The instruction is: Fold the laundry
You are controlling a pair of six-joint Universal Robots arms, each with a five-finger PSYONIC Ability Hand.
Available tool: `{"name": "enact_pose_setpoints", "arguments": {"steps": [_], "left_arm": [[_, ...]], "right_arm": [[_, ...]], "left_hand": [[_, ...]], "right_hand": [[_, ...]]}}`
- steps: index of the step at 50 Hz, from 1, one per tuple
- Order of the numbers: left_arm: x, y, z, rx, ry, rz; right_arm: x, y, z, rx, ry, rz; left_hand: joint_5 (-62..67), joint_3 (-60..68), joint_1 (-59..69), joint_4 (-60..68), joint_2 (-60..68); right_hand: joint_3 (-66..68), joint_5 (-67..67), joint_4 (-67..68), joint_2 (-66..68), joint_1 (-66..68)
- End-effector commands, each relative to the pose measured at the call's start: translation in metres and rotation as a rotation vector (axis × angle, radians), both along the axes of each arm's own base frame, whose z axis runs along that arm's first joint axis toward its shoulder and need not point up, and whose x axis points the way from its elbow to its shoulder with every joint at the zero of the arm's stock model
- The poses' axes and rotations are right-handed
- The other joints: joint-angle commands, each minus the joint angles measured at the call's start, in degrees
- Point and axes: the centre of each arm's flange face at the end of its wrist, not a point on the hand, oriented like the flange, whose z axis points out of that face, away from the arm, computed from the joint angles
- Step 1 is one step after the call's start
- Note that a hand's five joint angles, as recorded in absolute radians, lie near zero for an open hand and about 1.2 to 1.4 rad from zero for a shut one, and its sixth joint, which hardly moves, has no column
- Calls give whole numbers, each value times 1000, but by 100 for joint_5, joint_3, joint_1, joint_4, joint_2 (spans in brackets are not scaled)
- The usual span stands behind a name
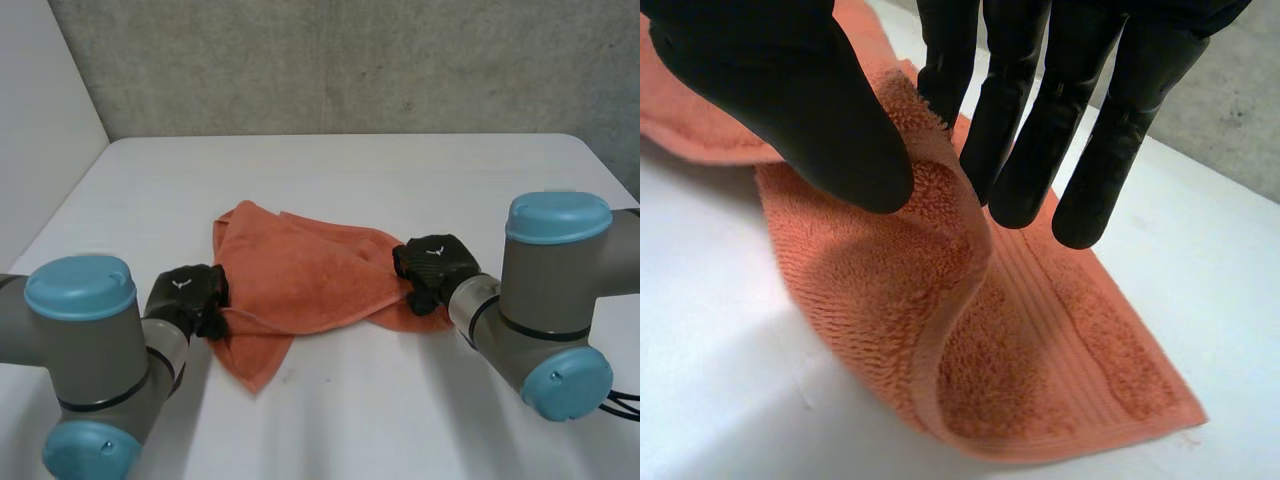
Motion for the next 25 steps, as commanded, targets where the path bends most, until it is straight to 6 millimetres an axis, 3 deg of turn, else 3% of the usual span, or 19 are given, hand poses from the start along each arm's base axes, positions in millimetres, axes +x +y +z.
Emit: {"name": "enact_pose_setpoints", "arguments": {"steps": [1,2,5,7,8,9,10,11,12,13,14,15,17,19,21,22,23,24,25], "left_arm": [[-10,-22,14,-126,-108,-55],[-13,-27,17,-150,-123,-61],[-29,-60,55,-346,-162,-73],[-35,-73,78,-440,-161,-70],[-41,-85,106,-544,-149,-60],[-44,-90,121,-598,-138,-59],[-44,-90,121,-599,-138,-59],[-46,-94,137,-654,-123,-58],[-52,-101,182,-816,-66,-62],[-53,-100,199,-875,-41,-61],[-53,-100,215,-934,-19,-61],[-52,-98,231,-996,4,-61],[-47,-90,268,-1153,57,-47],[-44,-89,278,-1200,72,-35],[-37,-85,290,-1267,92,-20],[-37,-85,290,-1268,92,-20],[-36,-83,281,-1239,76,-29],[-34,-81,257,-1153,44,-49],[-34,-81,257,-1152,44,-49]], "right_arm": [[6,-3,9,-91,212,115],[9,-7,9,-105,214,119],[17,-25,18,-166,183,102],[30,-51,48,-287,88,57],[33,-56,59,-325,54,43],[33,-57,60,-325,53,43],[36,-61,71,-363,15,29],[43,-76,106,-486,-113,-13],[43,-76,106,-487,-114,-13],[43,-80,119,-530,-162,-30],[43,-81,148,-622,-262,-57],[37,-75,191,-743,-381,-82],[28,-63,230,-852,-488,-98],[17,-49,260,-931,-568,-100],[10,-35,273,-958,-593,-91],[9,-33,269,-941,-583,-87],[11,-33,255,-885,-545,-73],[11,-33,255,-885,-545,-72],[12,-31,248,-853,-524,-63]], "left_hand": [[1436,1206,1574,1183,1166],[1436,1206,1574,1183,1166],[1436,1206,1574,1183,1166],[1436,1206,1574,1183,1166],[1436,1206,1574,1183,1166],[1436,1206,1574,1183,1166],[1436,1206,1574,1183,1166],[1436,1206,1574,1183,1166],[1436,1206,1574,1183,1166],[1436,1206,1574,1183,1166],[1436,1206,1574,1183,1166],[1436,1206,1574,1183,1166],[1436,1206,1574,1183,1166],[1436,1206,1574,1183,1166],[1436,1206,1574,1183,1166],[1436,1206,1574,1183,1166],[1436,1206,1574,1183,1166],[1436,1206,1574,1183,1166],[1436,1206,1574,1183,1166]], "right_hand": [[1241,1326,1194,1279,2446],[1241,1326,1194,1279,2446],[1241,1326,1194,1279,2446],[1241,1326,1194,1279,2446],[1241,1326,1194,1279,2446],[1241,1326,1194,1279,2446],[1241,1326,1194,1279,2446],[1241,1326,1194,1279,2446],[1241,1326,1194,1279,2446],[1241,1326,1194,1279,2446],[1241,1326,1194,1279,2446],[1241,1326,1194,1279,2446],[1241,1326,1194,1279,2446],[1241,1326,1194,1279,2446],[1241,1326,1194,1279,2446],[1241,1326,1194,1279,2446],[1241,1326,1194,1279,2446],[1241,1326,1194,1279,2446],[1241,1326,1194,1279,2446]]}}
